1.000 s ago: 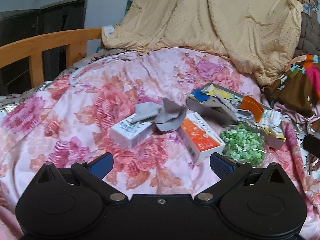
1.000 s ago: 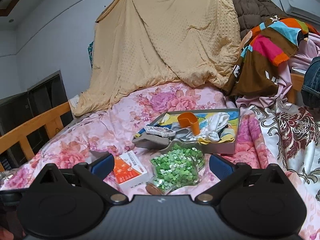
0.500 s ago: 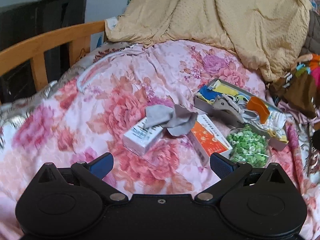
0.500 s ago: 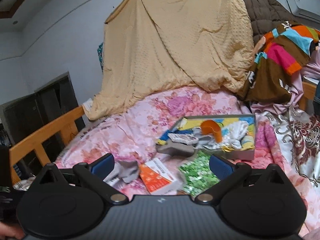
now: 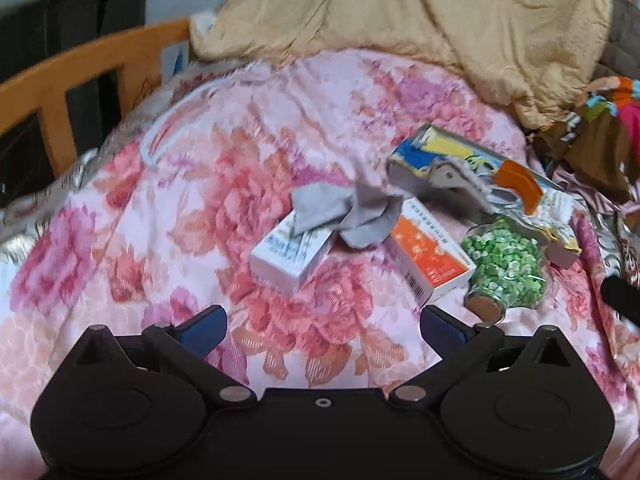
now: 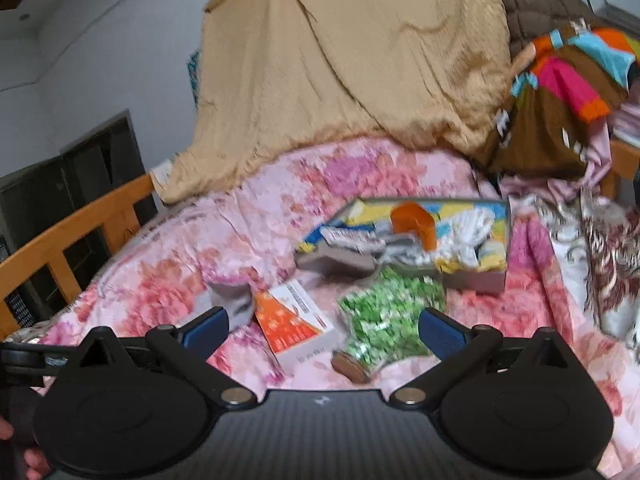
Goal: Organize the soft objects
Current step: 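Withdraw both grippers from the tray toward the grey cloth and boxes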
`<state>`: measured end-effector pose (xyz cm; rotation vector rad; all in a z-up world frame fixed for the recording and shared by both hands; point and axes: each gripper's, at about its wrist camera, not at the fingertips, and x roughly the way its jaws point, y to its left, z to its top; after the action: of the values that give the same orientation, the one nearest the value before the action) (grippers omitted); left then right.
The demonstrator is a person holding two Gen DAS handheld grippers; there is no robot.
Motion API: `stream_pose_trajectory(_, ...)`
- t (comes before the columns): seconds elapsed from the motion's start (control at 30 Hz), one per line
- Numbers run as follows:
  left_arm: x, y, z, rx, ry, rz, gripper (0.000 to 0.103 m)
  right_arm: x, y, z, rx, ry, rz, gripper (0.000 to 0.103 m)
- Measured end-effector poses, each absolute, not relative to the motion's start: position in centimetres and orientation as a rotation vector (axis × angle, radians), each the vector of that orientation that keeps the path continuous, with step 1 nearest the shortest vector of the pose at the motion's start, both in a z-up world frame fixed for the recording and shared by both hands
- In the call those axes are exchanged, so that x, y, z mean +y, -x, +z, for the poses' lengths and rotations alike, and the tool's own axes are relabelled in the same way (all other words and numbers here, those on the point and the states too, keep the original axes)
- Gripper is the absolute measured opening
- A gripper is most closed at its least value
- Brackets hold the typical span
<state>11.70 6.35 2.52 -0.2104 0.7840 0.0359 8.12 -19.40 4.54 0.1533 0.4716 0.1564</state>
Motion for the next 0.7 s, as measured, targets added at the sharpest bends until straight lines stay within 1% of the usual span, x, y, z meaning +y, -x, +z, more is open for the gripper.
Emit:
stream_pose_trajectory(0.2, 7.8, -13.1, 1.7, 0.857, 0.333, 0.061, 0.102, -18.8, -10.8, 2.4, 0.567, -0.139, 0.146, 0.103)
stream_pose_trajectory(0.37, 8.5, -13.9, 0.9, 0.868, 0.342, 0.051, 0.102, -17.8, -13.3, 0.8, 0.637, -0.130, 0.137, 0.103)
stream_pose_trajectory(0.47, 8.7, -14.5, 0.6, 0.846, 0.310, 0.044, 0.102, -17.0, -14.7, 0.1, 0.684, -0.122, 0.136, 0.103)
stream_pose_trajectory(0.7, 8.8, -15.4, 0.3, 0.768, 0.218, 0.027, 0.102, -14.7, -17.4, 0.1, 0.714, -0.044, 0.196, 0.103)
